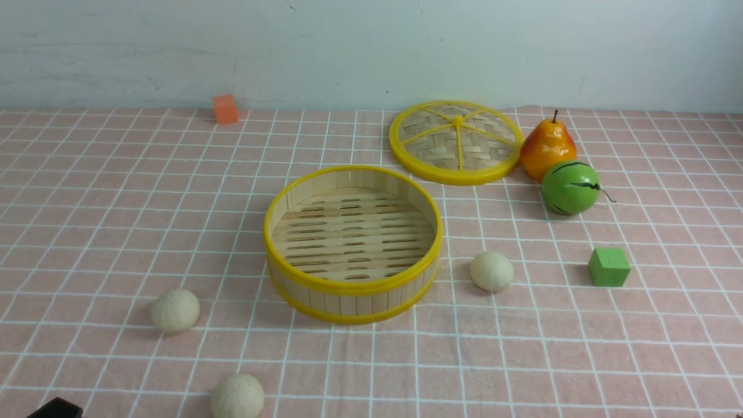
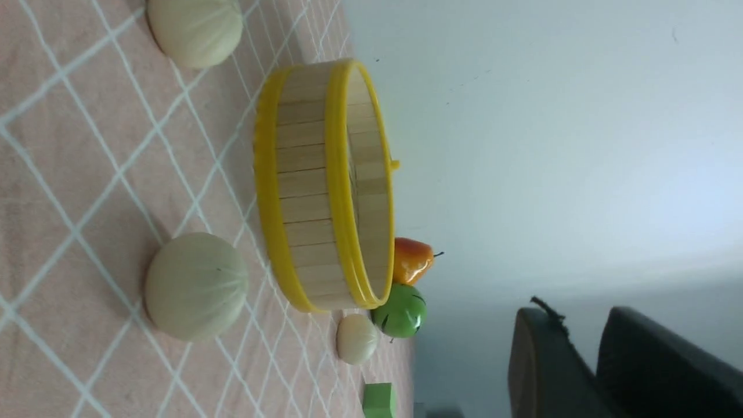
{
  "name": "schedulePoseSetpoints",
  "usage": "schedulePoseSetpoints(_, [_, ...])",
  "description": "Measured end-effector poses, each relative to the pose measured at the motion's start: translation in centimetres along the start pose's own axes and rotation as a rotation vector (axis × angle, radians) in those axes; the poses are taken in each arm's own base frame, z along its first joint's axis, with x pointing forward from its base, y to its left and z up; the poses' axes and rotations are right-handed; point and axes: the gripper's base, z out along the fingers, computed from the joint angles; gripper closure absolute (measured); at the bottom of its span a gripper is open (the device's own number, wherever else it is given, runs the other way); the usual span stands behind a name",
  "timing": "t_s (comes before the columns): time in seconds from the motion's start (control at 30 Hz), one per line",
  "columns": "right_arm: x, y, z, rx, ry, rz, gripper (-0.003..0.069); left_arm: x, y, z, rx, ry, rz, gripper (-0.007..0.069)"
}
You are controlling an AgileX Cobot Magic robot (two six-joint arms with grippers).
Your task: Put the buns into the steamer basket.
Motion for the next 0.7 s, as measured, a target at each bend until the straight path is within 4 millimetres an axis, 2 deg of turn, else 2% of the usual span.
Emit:
schedulePoseSetpoints(0.1, [-0.4,0.1,0.0,-0.011,-0.048,-0.042,0.0420,0.1,-0.1,0.0,0.006,0.007,-0.028,0.0477])
schedulePoseSetpoints(0.2, [-0.4,0.1,0.0,-0.011,-0.047,-0.077,0.0420,0.3,-0.7,-0.1,0.018,0.035,0.049,0.0477])
schedulePoseSetpoints(0.3, [0.0,0.8,-0.2,-0.019,0.016,-0.188,0.0420,0.5,-3.4,-0.8,0.084,0.067,0.262,0.0487])
schedulePoseSetpoints(0.33, [0.0,0.9,-0.2,-0.021,0.022,-0.199,0.0420,0.5,-3.6,-0.9,0.088,0.068,0.281,0.0489])
schedulePoseSetpoints(0.37, [0.0,2.3,-0.5,-0.038,0.071,-0.311,0.0437,0.7,-5.7,-1.4,0.114,0.089,0.408,0.0523])
schedulePoseSetpoints(0.4, [0.0,2.2,-0.5,-0.035,0.073,-0.318,0.0437,0.7,-6.1,-1.4,0.111,0.096,0.434,0.0534])
schedulePoseSetpoints(0.43, [-0.4,3.6,-0.5,-0.028,0.107,-0.418,0.0477,0.6,-7.5,-1.3,0.078,0.127,0.522,0.0580])
schedulePoseSetpoints(0.47, [-0.5,3.9,-0.6,-0.029,0.110,-0.440,0.0491,0.6,-7.5,-1.2,0.052,0.142,0.543,0.0594])
schedulePoseSetpoints(0.5, [-1.3,5.5,-0.3,0.000,0.136,-0.550,0.0568,0.2,-9.1,-0.3,-0.058,0.210,0.673,0.0638])
schedulePoseSetpoints(0.57, [-2.3,7.2,0.1,0.034,0.148,-0.651,0.0646,-0.4,-10.6,0.6,-0.166,0.265,0.791,0.0638])
schedulePoseSetpoints(0.6, [-2.4,7.4,0.2,0.038,0.150,-0.662,0.0652,-0.4,-10.8,0.7,-0.173,0.276,0.789,0.0638])
schedulePoseSetpoints(0.63, [-3.4,8.8,0.7,0.077,0.172,-0.743,0.0675,-1.2,-11.7,1.9,-0.291,0.342,0.878,0.0638])
schedulePoseSetpoints(0.7, [-4.2,10.1,1.3,0.119,0.213,-0.819,0.0679,-2.0,-12.2,3.1,-0.414,0.411,0.944,0.0638])
